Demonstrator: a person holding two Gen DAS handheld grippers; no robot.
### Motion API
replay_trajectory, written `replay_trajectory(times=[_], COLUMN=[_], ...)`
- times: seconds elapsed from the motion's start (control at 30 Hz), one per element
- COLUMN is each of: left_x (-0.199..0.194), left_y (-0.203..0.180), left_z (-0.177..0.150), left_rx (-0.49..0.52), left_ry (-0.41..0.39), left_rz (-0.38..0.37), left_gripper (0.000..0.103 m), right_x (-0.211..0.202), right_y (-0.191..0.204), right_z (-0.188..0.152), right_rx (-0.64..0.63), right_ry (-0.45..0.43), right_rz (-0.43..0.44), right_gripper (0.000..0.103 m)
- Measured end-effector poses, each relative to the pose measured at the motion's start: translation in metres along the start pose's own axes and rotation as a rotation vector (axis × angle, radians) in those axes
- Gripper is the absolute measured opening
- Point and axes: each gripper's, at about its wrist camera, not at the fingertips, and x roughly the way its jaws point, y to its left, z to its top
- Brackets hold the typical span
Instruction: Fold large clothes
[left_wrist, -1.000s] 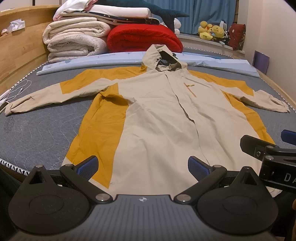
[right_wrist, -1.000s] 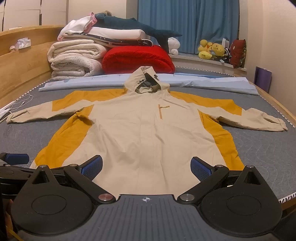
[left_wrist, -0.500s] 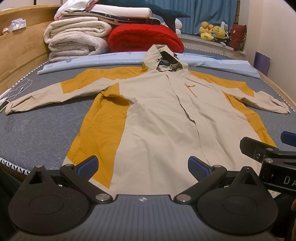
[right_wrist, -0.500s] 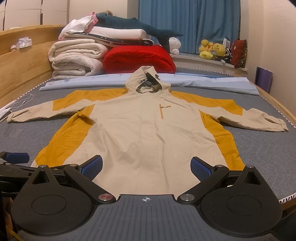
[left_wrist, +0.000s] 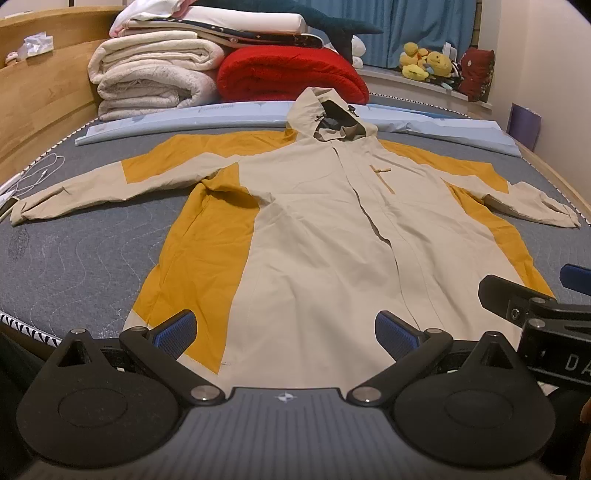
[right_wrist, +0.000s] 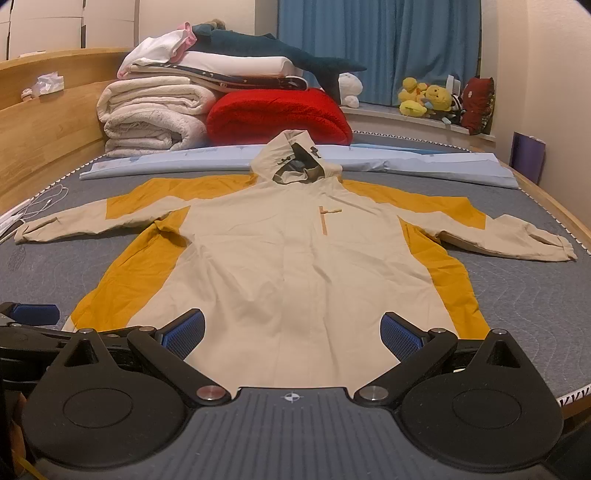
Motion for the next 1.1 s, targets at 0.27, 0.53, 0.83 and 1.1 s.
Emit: replay_trajectory(times=[0.27, 0.53, 0.83, 1.1], left_x=[-0.0001, -0.0003, -0.0004, -0.0007], left_y=[0.0007, 0.0008, 0.0012, -0.0004], left_z=[0.0003, 0.0007, 0.0011, -0.0004], left_rx=[-0.025, -0.029, -0.036, -0.027], left_ry=[-0.008, -0.015, -0.022, 0.004], left_rz=[-0.021, -0.025, -0.031, -0.037], left_gripper=[0.103, 0.103, 0.102, 0.102], right_x=[-0.0002, -0.0003, -0.0004, -0.0024], right_y=[0.0004, 0.0008, 0.0008, 0.0012], right_z=[0.0002, 0.0004, 0.0009, 0.0012], right_rx=[-0.001, -0.001, -0.003, -0.005], right_ry=[0.000, 0.000, -0.001, -0.025], right_rz=[-0.001, -0.001, -0.002, -0.017], right_gripper=[0.100, 0.100, 0.100, 0.093])
